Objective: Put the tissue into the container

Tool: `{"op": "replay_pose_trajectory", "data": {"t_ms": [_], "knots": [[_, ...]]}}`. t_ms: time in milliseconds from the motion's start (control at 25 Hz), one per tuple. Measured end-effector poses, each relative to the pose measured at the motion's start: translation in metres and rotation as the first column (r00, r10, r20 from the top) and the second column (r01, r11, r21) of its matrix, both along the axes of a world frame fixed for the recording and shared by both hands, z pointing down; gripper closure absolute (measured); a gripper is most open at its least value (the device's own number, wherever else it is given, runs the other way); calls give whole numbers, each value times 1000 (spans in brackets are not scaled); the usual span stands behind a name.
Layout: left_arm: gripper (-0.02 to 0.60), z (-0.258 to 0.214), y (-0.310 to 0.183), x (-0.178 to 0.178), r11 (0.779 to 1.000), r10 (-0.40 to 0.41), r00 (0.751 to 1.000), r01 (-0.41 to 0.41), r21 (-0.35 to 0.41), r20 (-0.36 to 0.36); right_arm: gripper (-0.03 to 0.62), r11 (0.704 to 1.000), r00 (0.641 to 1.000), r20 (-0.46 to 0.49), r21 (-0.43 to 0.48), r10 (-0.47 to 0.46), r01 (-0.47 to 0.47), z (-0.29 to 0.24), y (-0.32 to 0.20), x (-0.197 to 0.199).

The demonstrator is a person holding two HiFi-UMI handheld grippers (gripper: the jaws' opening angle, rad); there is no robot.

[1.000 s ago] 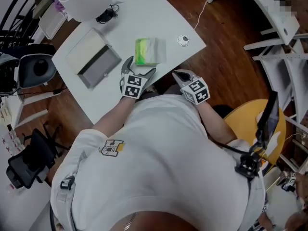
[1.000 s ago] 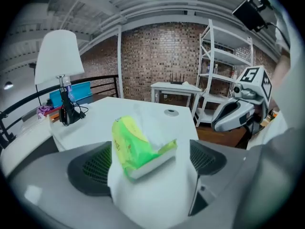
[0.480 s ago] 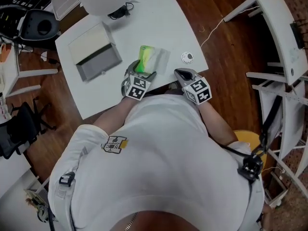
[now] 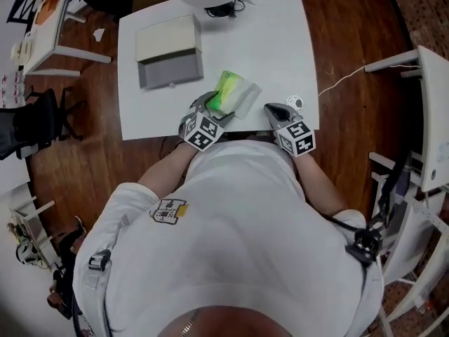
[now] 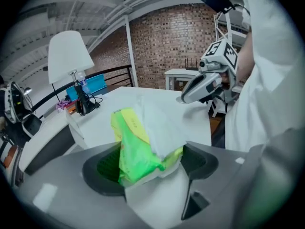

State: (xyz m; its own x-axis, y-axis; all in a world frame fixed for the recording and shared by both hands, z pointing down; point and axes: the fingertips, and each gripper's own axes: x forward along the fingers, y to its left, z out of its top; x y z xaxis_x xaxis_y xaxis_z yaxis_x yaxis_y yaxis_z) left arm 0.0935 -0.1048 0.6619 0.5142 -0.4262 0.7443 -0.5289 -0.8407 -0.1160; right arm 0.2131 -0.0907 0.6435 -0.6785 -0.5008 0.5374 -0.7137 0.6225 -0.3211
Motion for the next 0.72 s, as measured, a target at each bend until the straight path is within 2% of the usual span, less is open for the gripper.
{"op": "replay_pose_trajectory", "data": {"t_ms": [160, 320, 480, 560, 720], "knots": [[230, -3, 25, -43, 998, -65, 997, 65, -6, 34, 594, 992, 992, 25, 5, -125, 125, 1, -9, -35], [230, -9, 43, -103, 986, -166, 985, 166, -1, 48, 594, 972, 971, 39, 20, -237, 236, -6, -17, -82], [230, -23, 47, -163, 975, -224, 973, 224, 11, 50, 594, 942, 942, 37, 57, -333, 331, -21, -22, -140], [230, -28, 49, -189, 974, -227, 972, 226, 20, 53, 594, 928, 929, 35, 76, -368, 365, -29, -23, -171], [230, -30, 48, -224, 986, -168, 984, 167, 27, 52, 594, 912, 915, 38, 103, -402, 397, -42, -26, -221]]}}
